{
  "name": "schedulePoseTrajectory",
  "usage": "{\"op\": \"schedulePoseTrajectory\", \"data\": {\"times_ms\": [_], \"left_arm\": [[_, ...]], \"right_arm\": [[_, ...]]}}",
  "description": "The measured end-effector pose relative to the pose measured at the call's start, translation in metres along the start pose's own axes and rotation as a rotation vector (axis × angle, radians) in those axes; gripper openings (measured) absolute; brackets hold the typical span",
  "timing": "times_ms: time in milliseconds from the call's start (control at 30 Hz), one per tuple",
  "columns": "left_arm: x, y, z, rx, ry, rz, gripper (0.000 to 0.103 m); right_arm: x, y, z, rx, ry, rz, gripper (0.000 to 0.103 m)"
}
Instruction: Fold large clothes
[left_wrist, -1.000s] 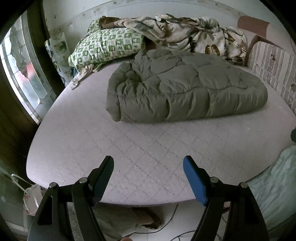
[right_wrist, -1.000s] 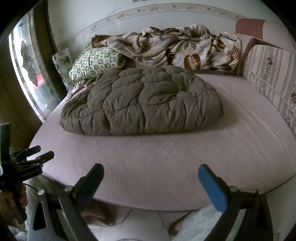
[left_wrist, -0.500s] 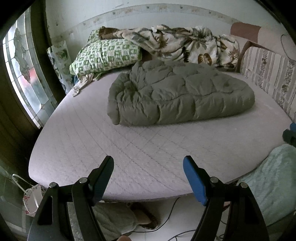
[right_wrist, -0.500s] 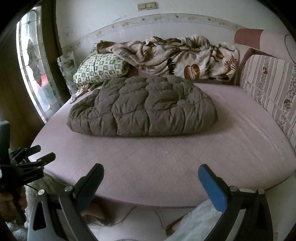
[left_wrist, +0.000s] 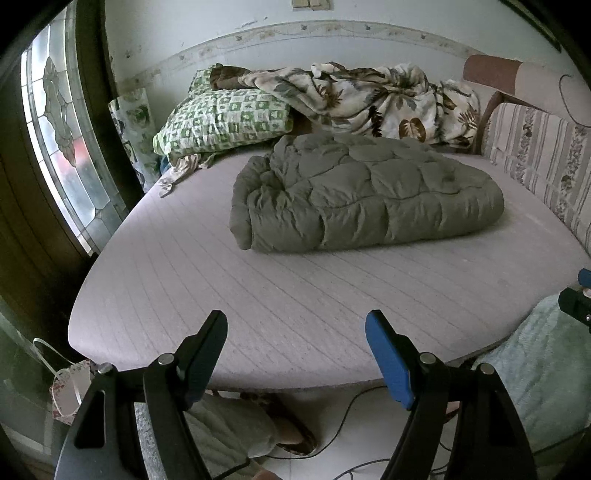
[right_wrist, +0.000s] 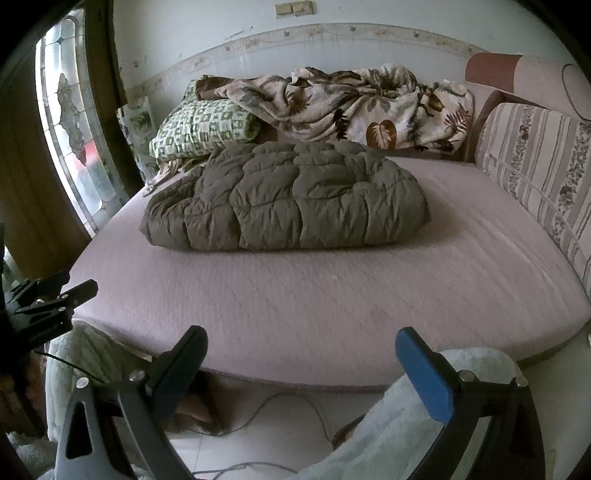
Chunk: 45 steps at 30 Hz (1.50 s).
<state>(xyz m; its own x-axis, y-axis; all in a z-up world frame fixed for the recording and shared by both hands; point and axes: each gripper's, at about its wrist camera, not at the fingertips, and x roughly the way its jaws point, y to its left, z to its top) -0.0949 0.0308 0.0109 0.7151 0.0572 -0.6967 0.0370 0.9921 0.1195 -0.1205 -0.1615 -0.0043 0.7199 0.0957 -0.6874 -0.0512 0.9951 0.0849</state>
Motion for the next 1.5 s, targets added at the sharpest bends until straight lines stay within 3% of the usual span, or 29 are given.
{"op": "schedulePoseTrajectory", "data": {"times_ms": [1500], "left_arm": [[-0.041,-0.016,-0.012,0.004,-0.093,-0.007,0.078]], "right_arm": [[-0.032,-0.006,-0.019,0.022,-0.037,-0.019,0.103]]}}
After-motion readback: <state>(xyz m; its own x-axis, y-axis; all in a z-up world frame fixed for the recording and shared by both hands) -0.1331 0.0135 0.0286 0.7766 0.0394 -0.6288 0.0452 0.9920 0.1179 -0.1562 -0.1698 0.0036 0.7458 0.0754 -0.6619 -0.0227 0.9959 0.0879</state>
